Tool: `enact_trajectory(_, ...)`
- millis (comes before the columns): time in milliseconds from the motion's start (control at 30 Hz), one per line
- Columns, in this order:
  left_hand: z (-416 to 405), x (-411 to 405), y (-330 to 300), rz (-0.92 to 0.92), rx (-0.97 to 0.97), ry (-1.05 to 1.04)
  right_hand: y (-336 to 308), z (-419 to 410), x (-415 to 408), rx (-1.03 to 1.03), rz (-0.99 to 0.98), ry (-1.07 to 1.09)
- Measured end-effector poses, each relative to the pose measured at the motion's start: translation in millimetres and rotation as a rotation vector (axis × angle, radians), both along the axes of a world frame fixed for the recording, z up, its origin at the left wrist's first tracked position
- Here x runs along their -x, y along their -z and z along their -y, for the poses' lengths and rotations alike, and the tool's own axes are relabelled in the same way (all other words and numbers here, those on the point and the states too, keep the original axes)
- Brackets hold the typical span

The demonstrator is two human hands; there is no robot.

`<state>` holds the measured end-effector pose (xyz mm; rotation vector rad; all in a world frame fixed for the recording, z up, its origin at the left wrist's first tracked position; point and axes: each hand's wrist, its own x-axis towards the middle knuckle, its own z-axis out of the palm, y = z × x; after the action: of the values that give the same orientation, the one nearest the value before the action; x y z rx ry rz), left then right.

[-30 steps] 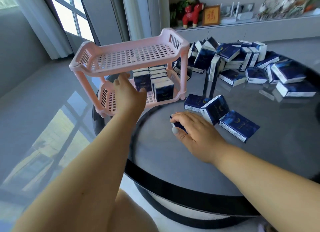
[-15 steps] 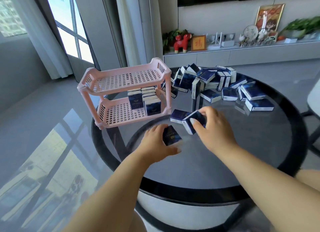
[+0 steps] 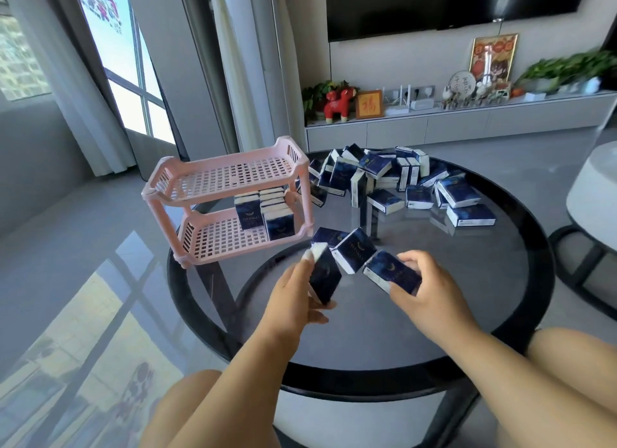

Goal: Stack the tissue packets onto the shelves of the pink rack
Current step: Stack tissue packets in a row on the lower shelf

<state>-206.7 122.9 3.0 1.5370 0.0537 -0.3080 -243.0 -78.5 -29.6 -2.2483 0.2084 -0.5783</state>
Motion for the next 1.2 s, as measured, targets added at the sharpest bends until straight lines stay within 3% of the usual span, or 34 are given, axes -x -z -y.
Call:
enact_trajectory(100, 2, 11, 1, -0.208, 0.182, 0.050, -2, -5, 5, -0.214, 0.076, -0.071)
enact_trajectory(200, 0, 9, 8, -0.210, 0.193, 0.146, 1, -16, 12, -0.178, 0.122, -0.171)
enact_trajectory(367, 2, 11, 13, -0.070, 0.083, 0.333, 11, -29, 15, -0.093, 0.114, -0.272)
enact_trajectory(467, 3, 12, 12, 0.073, -0.058, 0.295, 6, -30, 16, -0.160, 0.100, -0.335)
enact_trajectory(567, 3, 9, 13, 0.165, -0.065, 0.301, 8, -28, 17, -0.215, 0.089, -0.418)
enact_trajectory(733, 3, 1, 22, 0.301, -0.223, 0.127, 10, -30, 19, -0.226, 0.050, -0.462)
enact_trajectory(1200, 1, -1, 26, 0.417, -0.315, 0.147, 6, -32, 18, -0.233, -0.140, -0.472)
